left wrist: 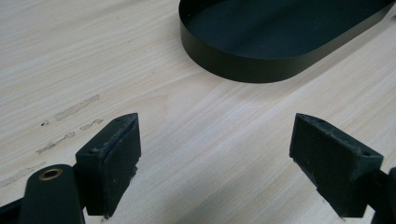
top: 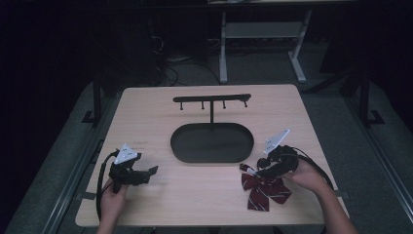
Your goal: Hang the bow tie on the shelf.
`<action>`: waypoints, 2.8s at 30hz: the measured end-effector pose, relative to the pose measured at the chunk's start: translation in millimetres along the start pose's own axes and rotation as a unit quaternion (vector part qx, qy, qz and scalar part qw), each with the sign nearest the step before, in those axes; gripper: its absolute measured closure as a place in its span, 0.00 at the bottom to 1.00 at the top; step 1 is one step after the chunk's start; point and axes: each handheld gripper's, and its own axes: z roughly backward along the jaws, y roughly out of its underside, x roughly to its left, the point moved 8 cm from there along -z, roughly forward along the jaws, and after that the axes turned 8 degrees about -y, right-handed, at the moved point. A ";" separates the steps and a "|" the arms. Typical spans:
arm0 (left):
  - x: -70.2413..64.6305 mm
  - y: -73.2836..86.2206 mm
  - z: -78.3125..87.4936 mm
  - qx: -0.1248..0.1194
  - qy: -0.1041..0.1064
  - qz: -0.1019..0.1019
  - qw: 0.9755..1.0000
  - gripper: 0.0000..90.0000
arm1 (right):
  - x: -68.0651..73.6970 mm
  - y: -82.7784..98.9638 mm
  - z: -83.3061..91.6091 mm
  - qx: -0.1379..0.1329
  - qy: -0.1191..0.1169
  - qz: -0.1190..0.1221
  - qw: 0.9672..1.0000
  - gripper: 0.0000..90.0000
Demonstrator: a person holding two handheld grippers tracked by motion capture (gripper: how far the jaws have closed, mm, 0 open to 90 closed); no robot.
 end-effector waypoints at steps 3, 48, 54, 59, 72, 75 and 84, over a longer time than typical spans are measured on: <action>-0.1 0.0 0.0 -0.001 0.001 0.000 1.000 0.18 | 0.2 1.1 -2.8 0.007 -0.003 0.001 1.000 0.69; -1.8 -0.1 -1.1 0.001 0.004 -0.002 1.000 0.18 | 19.2 -41.6 25.8 0.011 0.028 0.067 0.997 0.98; -1.8 -0.1 -1.1 0.001 0.004 0.002 1.000 0.18 | 23.4 -54.5 35.2 0.008 0.035 0.085 0.996 0.98; -1.9 -0.3 -1.0 0.000 0.004 0.002 1.000 0.18 | 27.6 -67.0 43.4 0.009 0.038 0.098 0.994 0.98; -1.9 -0.3 -1.1 0.000 0.004 0.003 1.000 0.18 | 33.0 -84.6 52.4 0.002 0.039 0.111 0.993 0.98; -1.7 -0.4 -1.2 -0.002 0.004 0.003 1.000 0.18 | 32.5 -87.5 53.1 0.002 0.039 0.113 0.993 0.98; -2.4 -0.2 -1.2 0.000 0.005 0.004 1.000 0.18 | 31.9 -100.8 60.0 -0.003 0.040 0.122 0.992 0.98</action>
